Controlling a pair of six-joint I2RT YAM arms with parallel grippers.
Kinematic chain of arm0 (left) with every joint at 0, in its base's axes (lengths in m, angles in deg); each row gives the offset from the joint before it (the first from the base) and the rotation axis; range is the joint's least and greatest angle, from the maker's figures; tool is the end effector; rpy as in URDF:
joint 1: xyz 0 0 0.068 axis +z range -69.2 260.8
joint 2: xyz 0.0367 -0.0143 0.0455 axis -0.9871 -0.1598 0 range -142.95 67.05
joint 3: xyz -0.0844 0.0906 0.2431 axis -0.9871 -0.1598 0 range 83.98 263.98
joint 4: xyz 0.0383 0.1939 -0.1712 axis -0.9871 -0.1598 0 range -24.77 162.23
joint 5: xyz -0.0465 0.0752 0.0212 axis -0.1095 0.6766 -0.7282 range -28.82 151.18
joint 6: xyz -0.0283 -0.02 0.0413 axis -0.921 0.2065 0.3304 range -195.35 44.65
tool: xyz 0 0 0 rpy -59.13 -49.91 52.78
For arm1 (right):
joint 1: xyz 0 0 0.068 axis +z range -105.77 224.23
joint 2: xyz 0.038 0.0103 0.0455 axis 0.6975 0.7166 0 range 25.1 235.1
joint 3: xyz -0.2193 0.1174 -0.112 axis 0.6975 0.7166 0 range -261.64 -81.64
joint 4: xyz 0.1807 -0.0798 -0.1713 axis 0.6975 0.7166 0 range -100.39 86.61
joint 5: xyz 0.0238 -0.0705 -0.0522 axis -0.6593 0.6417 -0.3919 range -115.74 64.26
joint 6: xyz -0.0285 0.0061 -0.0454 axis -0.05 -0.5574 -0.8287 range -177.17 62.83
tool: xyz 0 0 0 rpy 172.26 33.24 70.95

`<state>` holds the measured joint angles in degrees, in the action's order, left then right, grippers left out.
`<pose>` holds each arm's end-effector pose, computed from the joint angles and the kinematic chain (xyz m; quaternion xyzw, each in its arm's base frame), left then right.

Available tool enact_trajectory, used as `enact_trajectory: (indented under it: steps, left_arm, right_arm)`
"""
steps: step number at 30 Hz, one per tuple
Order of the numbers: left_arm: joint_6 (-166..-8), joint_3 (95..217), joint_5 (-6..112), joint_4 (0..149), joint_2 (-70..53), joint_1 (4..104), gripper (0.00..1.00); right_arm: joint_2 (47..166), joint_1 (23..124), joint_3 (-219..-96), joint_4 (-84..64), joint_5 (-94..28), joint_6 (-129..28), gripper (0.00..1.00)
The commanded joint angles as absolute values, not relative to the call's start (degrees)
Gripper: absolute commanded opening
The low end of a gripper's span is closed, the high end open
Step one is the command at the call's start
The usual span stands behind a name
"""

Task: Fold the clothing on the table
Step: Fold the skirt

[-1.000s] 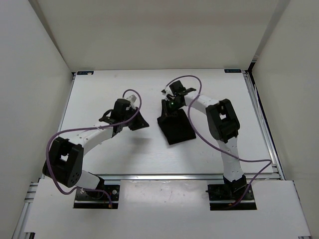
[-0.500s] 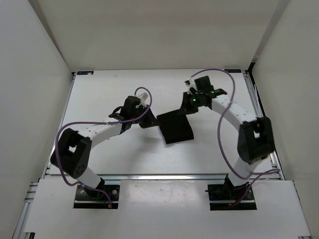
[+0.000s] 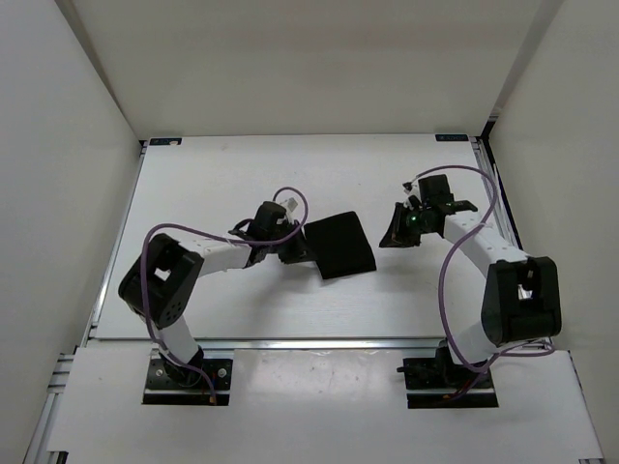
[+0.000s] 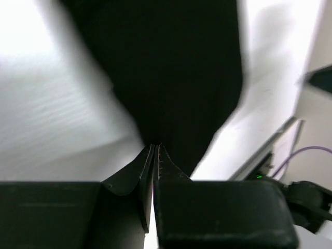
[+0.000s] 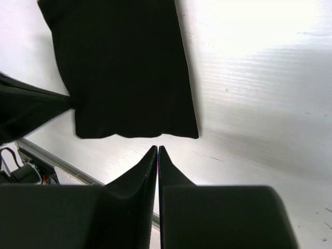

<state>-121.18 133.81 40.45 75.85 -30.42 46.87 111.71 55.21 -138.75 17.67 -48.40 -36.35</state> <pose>0.2759 -0.2007 0.1601 -0.0239 0.9080 -0.3734 0.1885 0.2963 0.0715 0.2184 0.0260 0.9427 0.2564 0.2117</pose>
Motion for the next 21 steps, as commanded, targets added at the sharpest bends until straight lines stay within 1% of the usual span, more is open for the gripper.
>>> enact_trajectory:
  steps: [1,5,10,12,17,19,21]
  left_arm:
    - [-122.2,131.3,39.9,80.4,-32.5,45.8,0.00]
    - [-120.4,132.1,42.8,77.9,-35.8,44.8,0.00]
    - [-118.9,132.2,46.1,72.9,-35.5,46.0,0.00]
    - [-118.8,132.2,45.9,72.2,-32.7,47.1,0.00]
    - [-113.5,138.0,59.1,56.8,-23.5,46.2,0.00]
    - [-113.3,138.8,58.5,57.5,-21.0,45.9,0.00]
    - [-115.9,138.3,51.3,62.6,-20.4,47.0,0.00]
  right_arm:
    - [108.7,53.5,-138.7,17.7,-48.7,-37.0,0.06]
    - [107.7,53.5,-138.0,19.1,-47.4,-37.8,0.06]
    - [106.6,52.8,-137.0,19.2,-47.3,-38.4,0.06]
    - [106.1,52.7,-136.9,19.4,-47.4,-38.6,0.06]
    - [105.2,52.6,-137.2,18.9,-47.0,-38.5,0.06]
    - [105.5,52.7,-137.5,18.5,-47.5,-38.5,0.06]
    - [106.6,53.3,-138.2,18.7,-47.4,-38.8,0.06]
